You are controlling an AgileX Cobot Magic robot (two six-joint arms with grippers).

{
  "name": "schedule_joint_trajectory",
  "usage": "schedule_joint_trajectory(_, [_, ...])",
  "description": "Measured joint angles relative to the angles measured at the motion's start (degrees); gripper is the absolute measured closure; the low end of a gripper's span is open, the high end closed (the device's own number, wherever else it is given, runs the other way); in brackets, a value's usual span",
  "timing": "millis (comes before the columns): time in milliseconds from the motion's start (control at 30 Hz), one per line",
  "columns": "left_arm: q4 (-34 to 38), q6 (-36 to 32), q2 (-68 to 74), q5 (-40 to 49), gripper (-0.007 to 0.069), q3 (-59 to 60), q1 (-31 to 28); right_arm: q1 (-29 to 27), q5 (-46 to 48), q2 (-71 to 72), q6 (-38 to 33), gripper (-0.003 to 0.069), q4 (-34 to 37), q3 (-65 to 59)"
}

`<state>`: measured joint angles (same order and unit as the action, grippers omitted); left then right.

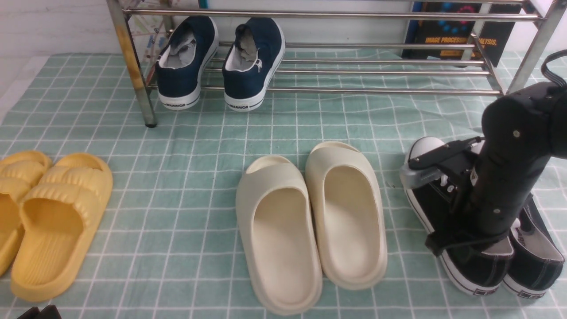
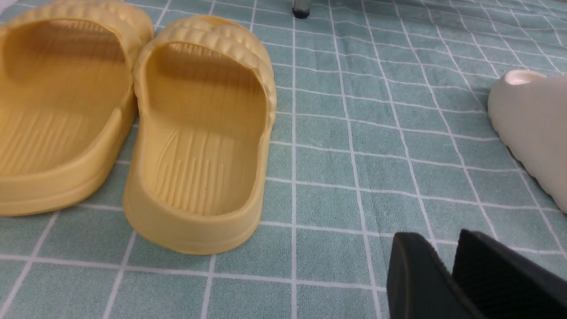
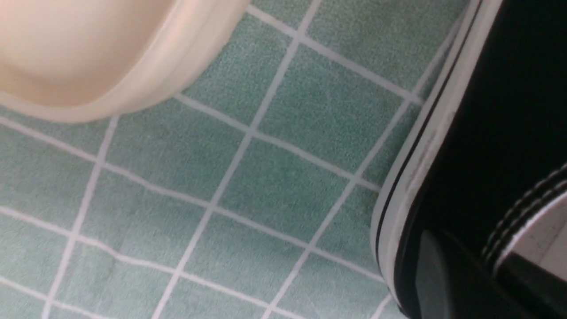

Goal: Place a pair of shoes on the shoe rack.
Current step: Use the right arm to grab the shoe closest to it, then use the right arm to put a shoe into the shoe rack

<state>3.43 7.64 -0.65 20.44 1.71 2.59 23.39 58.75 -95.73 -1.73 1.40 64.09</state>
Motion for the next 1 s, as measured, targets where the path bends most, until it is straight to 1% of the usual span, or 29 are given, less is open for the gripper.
schedule_joint_trajectory(67, [0.00,0.00,0.00,0.00,0.0473,0.00,0.00,0.00,1.65,0.71,0.00,0.0644,0.18,1.19])
schedule_joint_trajectory(167, [0.00,0.00,0.00,0.00,0.0470,0.00,0.00,0.01,7.03,2.64,-0.18,0.0644,1.01,7.48])
schedule_joint_trajectory(200, [0.00,0.00,0.00,0.00,0.0470,0.00,0.00,0.01,7.27,2.64,-0.17,0.0644,1.07,7.90])
schedule_joint_trajectory(400, [0.00,0.00,0.00,0.00,0.0467,0.00,0.00,0.01,8.68,0.27,-0.27,0.0644,1.03,20.56])
schedule_joint_trajectory(633, [0.00,0.00,0.00,0.00,0.0458,0.00,0.00,0.01,10.16,-9.81,-0.27,0.0644,-1.40,32.00])
schedule_joint_trajectory(733, [0.00,0.00,0.00,0.00,0.0456,0.00,0.00,-0.21,12.01,-16.56,-0.27,0.0644,-3.60,40.33])
schedule_joint_trajectory(833, [0.00,0.00,0.00,0.00,0.0454,0.00,0.00,-0.82,13.10,-20.86,-0.27,0.0644,-3.79,46.91])
schedule_joint_trajectory(900, [0.00,0.00,0.00,0.00,0.0452,0.00,0.00,-1.78,13.42,-26.07,-0.27,0.0644,-3.84,54.35])
schedule_joint_trajectory(933, [0.00,0.00,0.00,0.00,0.0452,0.00,0.00,-1.78,13.42,-26.07,-0.27,0.0644,-3.84,54.35])
schedule_joint_trajectory(1000, [0.00,0.00,0.00,0.00,0.0450,0.00,0.00,-2.55,13.48,-30.08,-0.27,0.0644,-3.84,60.32])
